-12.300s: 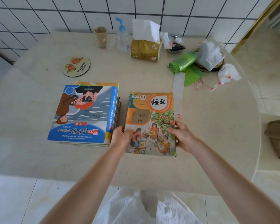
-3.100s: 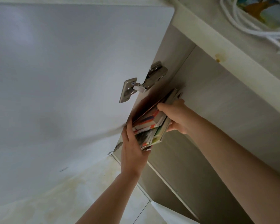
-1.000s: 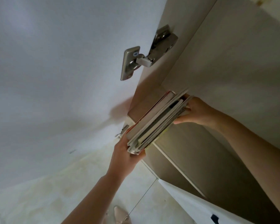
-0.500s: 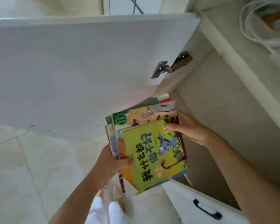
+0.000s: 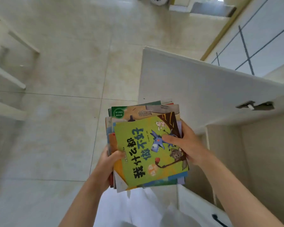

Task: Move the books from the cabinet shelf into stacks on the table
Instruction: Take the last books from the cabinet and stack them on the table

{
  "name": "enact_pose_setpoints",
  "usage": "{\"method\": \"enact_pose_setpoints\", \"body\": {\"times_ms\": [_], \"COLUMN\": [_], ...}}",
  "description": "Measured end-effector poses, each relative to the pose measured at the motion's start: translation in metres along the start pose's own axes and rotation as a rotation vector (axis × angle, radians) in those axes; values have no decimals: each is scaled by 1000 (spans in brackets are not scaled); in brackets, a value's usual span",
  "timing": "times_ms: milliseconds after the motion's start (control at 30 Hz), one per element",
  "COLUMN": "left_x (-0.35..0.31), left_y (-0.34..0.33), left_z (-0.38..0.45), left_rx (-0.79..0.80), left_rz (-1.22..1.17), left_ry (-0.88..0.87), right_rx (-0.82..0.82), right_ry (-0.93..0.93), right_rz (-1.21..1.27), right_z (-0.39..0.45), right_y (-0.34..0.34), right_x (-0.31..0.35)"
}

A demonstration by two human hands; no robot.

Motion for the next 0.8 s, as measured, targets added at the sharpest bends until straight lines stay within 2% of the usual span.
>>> {"method": "enact_pose_setpoints", "body": {"times_ms": [200, 533, 800], "left_x": [-26, -30, -50], "left_y": [102, 255, 382], "left_z": [-64, -147, -182], "left_rx": [-180, -482, -655], "left_rz": [-161, -525, -664], "left_ry": [-140, -177, -206], "right_rx": [179, 509, 639], "right_ry": [32, 49, 43], "right_rz": [-159, -399, -449], "right_z": [-25, -58, -83], "right_y": [-125, -333, -491], "right_x": [40, 75, 81]}}
Point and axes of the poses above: each hand's wrist, its own z-axis towards the middle knuckle, its own y-axis out of the back of the hand, x = y × z, the point moved 1 cm from there along z, towards the middle knuckle, and after that the axes turned 11 degrees about -x, right-handed, at the moved point
